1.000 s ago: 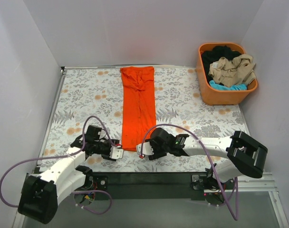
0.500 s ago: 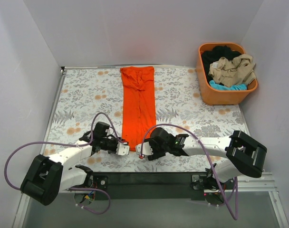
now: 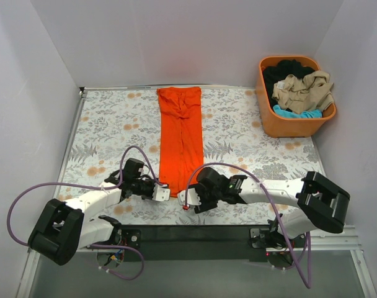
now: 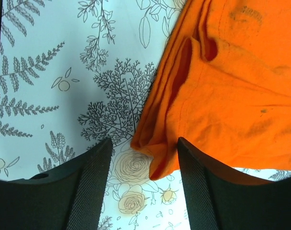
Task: Fold and stack the t-shirts
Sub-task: Fold the tshirt
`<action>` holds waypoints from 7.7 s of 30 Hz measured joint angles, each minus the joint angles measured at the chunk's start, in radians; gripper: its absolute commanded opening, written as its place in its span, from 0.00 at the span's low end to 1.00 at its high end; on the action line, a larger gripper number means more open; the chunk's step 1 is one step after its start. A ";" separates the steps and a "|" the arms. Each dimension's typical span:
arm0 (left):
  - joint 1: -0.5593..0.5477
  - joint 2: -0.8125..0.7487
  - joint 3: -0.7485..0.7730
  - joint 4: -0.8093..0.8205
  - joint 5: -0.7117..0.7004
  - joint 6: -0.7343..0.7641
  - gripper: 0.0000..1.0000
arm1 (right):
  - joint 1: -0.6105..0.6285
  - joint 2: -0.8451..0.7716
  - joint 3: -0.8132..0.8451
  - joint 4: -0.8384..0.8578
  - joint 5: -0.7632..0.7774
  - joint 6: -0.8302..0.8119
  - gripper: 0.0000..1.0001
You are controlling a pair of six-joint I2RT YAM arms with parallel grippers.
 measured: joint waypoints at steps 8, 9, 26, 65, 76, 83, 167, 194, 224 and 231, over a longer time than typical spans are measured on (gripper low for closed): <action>0.000 -0.001 -0.001 0.003 -0.005 0.006 0.08 | -0.003 0.045 0.006 0.057 -0.008 0.013 0.18; 0.000 -0.001 -0.002 0.004 -0.005 0.009 0.06 | -0.007 0.054 0.006 0.066 -0.008 0.013 0.13; -0.003 -0.212 -0.013 -0.206 0.016 0.038 0.00 | -0.029 -0.021 0.008 -0.036 -0.013 0.076 0.01; 0.223 0.437 0.581 0.037 0.052 -0.394 0.00 | -0.451 0.360 0.665 -0.211 -0.064 -0.140 0.01; 0.271 0.681 0.754 0.151 0.023 -0.437 0.00 | -0.525 0.601 0.900 -0.215 -0.091 -0.199 0.01; 0.283 0.761 0.805 0.191 -0.011 -0.457 0.25 | -0.537 0.708 1.018 -0.214 -0.083 -0.203 0.37; 0.198 -0.121 0.225 -0.225 0.061 -0.126 0.00 | -0.278 0.035 0.379 -0.315 -0.119 -0.067 0.01; 0.275 0.260 0.684 -0.086 0.026 -0.571 0.00 | -0.518 0.262 0.852 -0.433 -0.153 -0.043 0.01; 0.343 0.967 1.070 0.136 -0.098 -0.753 0.32 | -0.631 1.026 1.493 -0.366 -0.124 -0.072 0.55; 0.360 0.994 1.334 -0.051 -0.143 -0.943 0.69 | -0.637 0.974 1.471 -0.338 -0.068 -0.017 0.98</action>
